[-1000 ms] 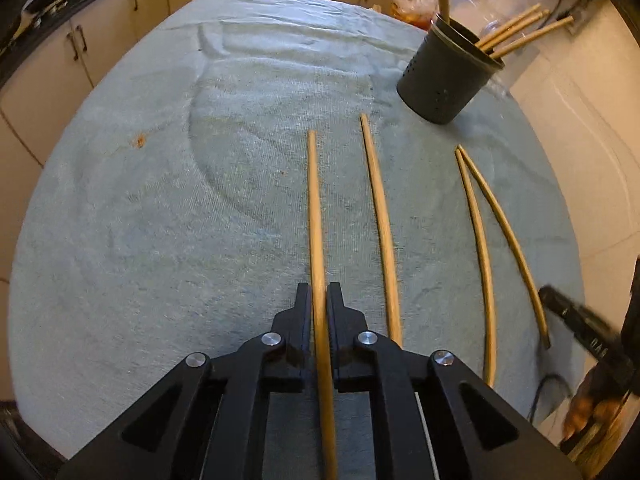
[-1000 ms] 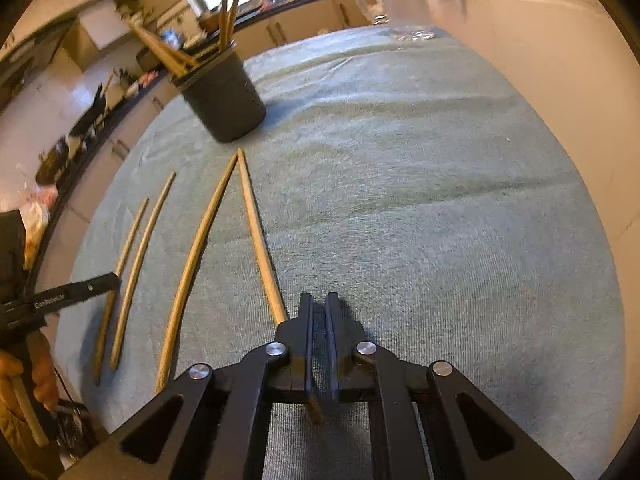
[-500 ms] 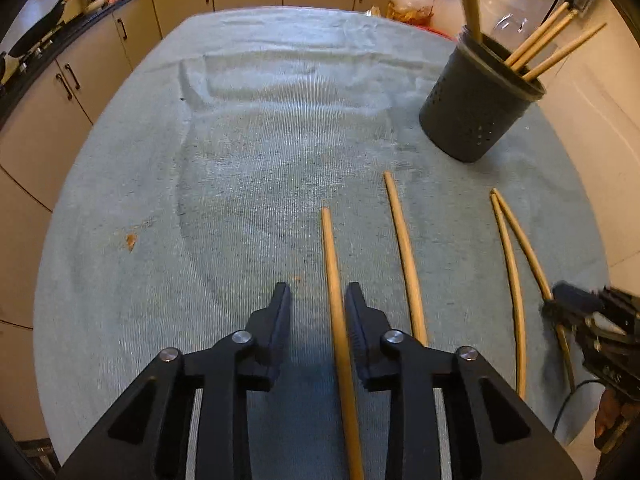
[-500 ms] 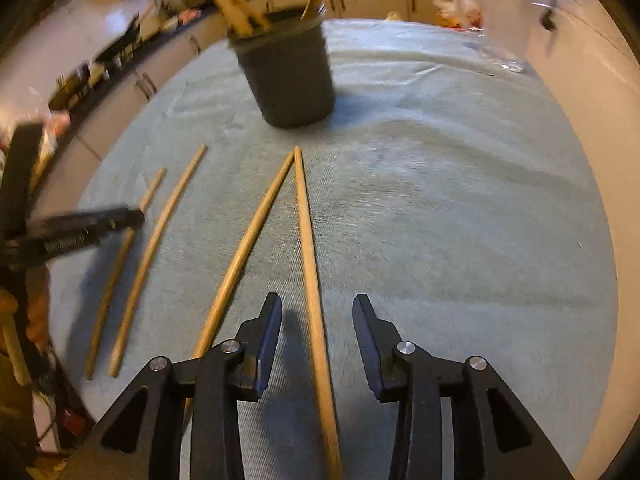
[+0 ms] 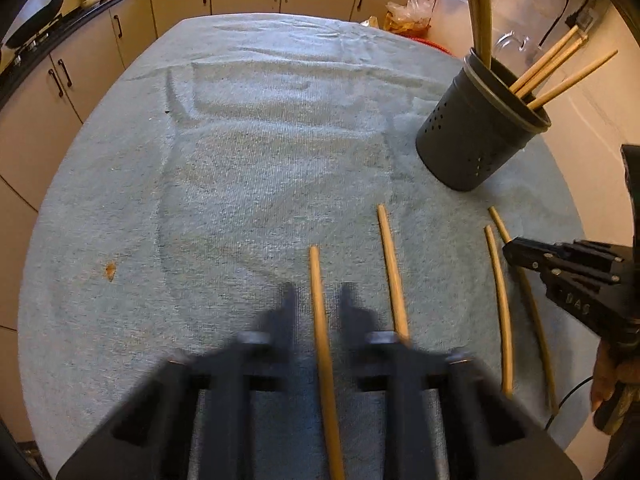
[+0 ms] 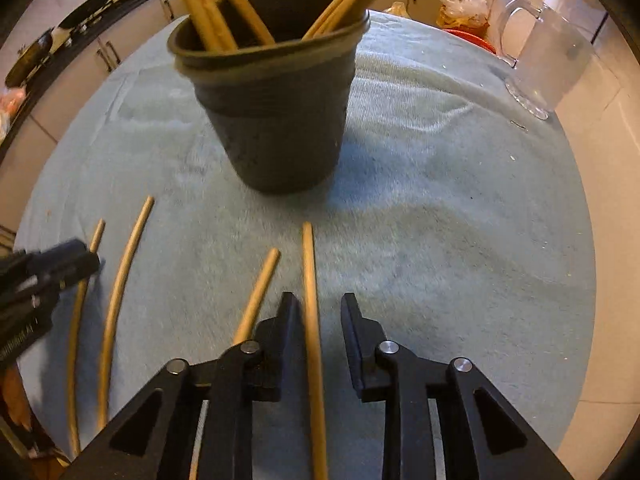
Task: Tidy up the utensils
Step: 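Raise both held chopsticks upright and carry them above the grey holder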
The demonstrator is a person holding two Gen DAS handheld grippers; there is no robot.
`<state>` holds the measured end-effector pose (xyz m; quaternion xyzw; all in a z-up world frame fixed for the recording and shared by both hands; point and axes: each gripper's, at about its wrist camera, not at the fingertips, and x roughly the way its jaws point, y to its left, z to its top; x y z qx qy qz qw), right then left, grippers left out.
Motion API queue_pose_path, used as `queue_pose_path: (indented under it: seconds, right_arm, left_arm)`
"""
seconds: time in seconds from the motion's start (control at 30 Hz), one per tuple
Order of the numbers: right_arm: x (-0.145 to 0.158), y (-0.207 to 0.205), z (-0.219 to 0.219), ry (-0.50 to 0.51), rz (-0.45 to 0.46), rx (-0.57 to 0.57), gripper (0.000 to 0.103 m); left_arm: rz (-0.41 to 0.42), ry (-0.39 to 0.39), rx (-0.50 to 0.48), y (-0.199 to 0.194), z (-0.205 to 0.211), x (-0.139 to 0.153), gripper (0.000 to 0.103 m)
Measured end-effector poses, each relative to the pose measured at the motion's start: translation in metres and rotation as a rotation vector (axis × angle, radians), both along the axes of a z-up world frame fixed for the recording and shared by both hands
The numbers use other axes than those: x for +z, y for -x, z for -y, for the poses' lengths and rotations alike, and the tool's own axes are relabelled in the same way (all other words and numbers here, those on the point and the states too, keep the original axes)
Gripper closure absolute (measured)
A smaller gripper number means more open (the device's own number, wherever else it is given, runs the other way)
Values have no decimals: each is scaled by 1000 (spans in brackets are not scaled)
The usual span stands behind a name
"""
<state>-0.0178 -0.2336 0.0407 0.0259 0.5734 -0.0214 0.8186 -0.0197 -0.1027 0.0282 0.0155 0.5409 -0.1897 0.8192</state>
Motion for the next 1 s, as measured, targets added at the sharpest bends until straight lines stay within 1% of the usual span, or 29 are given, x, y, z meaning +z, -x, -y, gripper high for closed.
queue_pose_path:
  seconds: [0.03, 0.1, 0.13, 0.2, 0.23, 0.3, 0.4, 0.53, 0.67, 0.77, 1.0]
  right_arm:
    - [1, 3, -2, 1, 7, 3, 96]
    - [7, 9, -2, -53, 40, 3, 96]
    - [12, 14, -2, -58, 60, 0, 97]
    - [26, 24, -1, -76, 113, -9, 96]
    - [36, 31, 1, -96, 148, -12, 96]
    - [54, 46, 1, -104, 218, -8, 96]
    - [83, 72, 1, -124, 323, -15, 96]
    - [112, 100, 2, -122, 433, -22, 96]
    - [132, 133, 1, -118, 517, -20, 96]
    - [138, 153, -1, -113, 552, -16, 96]
    - [154, 194, -4, -116, 630, -6, 96]
  left_arm:
    - [7, 16, 8, 2, -1, 1, 98]
    - [27, 30, 8, 8, -2, 4, 98]
    - [45, 42, 7, 13, -3, 9, 98]
    - [81, 67, 2, 23, -6, 22, 98]
    - [108, 84, 2, 28, -8, 33, 98]
    - [155, 107, 5, 40, -12, 49, 98]
    - [243, 134, 4, 65, -14, 79, 98]
    - [354, 149, 2, 100, -16, 107, 98]
    - [439, 143, -2, 133, -17, 124, 98]
    - [471, 140, -4, 148, -15, 128, 98]
    - [507, 158, 3, 181, -25, 139, 98]
